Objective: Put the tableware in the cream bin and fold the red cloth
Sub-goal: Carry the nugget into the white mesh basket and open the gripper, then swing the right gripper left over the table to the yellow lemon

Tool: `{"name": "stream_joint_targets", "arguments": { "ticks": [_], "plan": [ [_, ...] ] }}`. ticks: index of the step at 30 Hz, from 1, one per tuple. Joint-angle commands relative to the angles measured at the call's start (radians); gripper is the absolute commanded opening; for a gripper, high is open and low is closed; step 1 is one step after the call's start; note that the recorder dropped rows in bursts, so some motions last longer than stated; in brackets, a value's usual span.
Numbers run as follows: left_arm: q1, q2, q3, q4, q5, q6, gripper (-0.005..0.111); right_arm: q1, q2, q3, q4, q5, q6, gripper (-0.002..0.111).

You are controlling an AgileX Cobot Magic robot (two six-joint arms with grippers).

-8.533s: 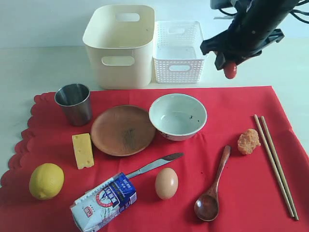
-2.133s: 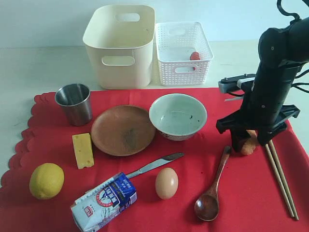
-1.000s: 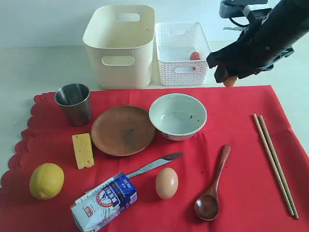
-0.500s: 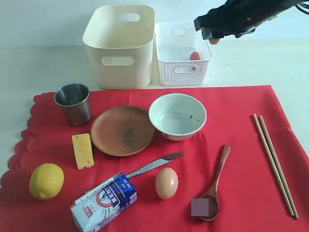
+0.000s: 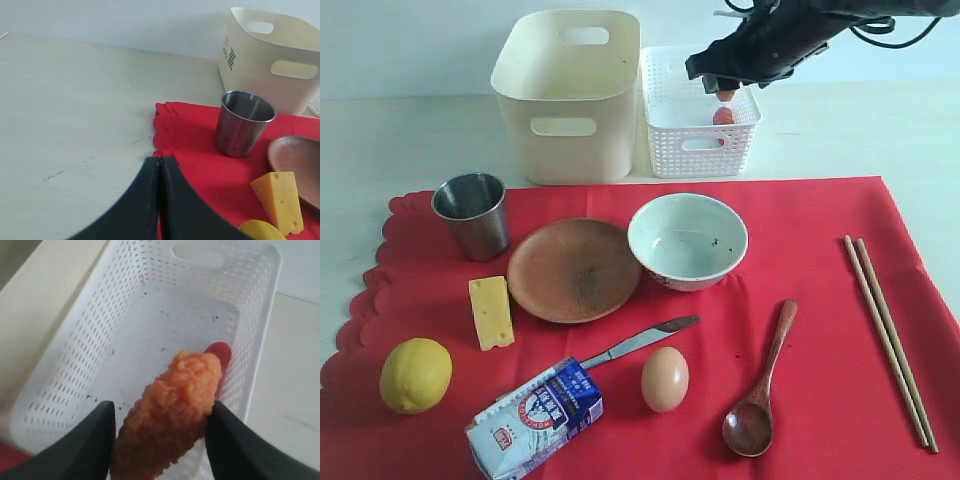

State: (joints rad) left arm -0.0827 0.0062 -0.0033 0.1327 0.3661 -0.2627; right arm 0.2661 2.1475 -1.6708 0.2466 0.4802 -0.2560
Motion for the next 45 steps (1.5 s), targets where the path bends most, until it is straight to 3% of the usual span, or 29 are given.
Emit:
{"name": "stream_joint_targets", "arguments": {
  "ticks": [1,12,17,22,26,45],
  "plan": [
    [0.002,-0.006,0.003,-0.007,-0.005,0.001,0.0,0.002,0.087,-0.103,0.003,-0.003,-0.011,0.0],
    [0.002,-0.006,0.003,-0.007,-0.005,0.001,0.0,0.002,0.243,-0.27,0.004,0.06,-0.032,0.004],
    [0.002,-0.006,0.003,-0.007,-0.005,0.001,0.0,0.002,0.262,-0.279,0.004,0.075,-0.034,0.026],
    [0.002,-0.006,0.003,-0.007,-0.005,0.001,0.0,0.002,0.26,-0.279,0.004,0.075,-0.034,0.057],
    [0.002,-0.006,0.003,-0.007,-0.005,0.001,0.0,0.002,0.256,-0.283,0.004,0.085,-0.034,0.072],
    [0.002,-0.006,0.003,-0.007,-0.005,0.001,0.0,0.002,0.016,-0.283,0.073,0.361,-0.031,0.074]
  ]
}}
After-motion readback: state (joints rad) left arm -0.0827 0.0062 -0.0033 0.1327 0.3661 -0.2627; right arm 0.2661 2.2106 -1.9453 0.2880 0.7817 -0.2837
